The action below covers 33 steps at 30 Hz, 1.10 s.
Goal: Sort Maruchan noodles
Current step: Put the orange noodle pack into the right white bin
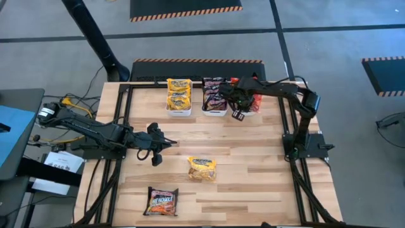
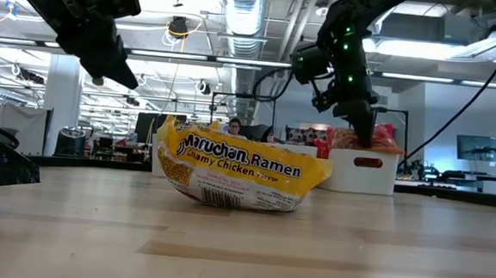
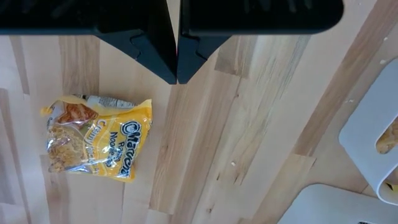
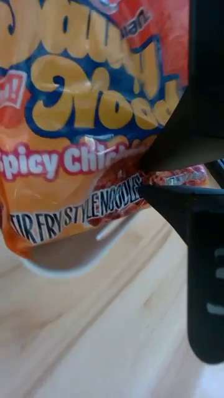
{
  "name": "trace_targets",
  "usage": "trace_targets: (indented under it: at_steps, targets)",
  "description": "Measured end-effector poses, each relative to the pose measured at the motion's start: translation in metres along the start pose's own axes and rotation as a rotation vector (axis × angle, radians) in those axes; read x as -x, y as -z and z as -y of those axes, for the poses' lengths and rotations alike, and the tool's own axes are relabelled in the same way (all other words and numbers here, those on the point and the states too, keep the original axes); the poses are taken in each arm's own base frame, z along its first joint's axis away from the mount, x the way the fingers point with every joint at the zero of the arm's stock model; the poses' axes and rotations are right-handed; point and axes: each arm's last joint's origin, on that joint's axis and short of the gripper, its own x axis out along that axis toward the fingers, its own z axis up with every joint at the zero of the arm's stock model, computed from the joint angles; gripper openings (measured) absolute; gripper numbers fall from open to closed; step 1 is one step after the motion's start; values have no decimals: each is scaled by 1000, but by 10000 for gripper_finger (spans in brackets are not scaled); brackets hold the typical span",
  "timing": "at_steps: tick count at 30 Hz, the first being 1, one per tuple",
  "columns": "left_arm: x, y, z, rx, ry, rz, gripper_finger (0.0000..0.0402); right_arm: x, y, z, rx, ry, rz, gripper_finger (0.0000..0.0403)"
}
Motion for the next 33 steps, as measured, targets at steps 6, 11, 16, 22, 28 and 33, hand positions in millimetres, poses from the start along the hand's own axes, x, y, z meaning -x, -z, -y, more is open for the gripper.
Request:
trace_targets:
  at_steps: [6,11,16,22,28,33]
  targets:
    - [0,1,0,-3,-3,-9,0,-9,-6,0,61,112,-1,70]
    - [0,1,-1,-6,-5,-14,0,-9,-13,3,42,103,56,56]
    - [0,2,-1,-6,-6,-16,0,-9,-13,0,18,-13,58,49]
    - [0,2,-1,-6,-6,-17,0,-7,-12,-10,12,-121,50,49]
    - [0,2,-1,-7,-7,-18,0,0,-6,-12,-15,-95,-5,49]
    - [0,2,-1,-7,-7,-18,0,19,-2,-13,4,-51,-33,48]
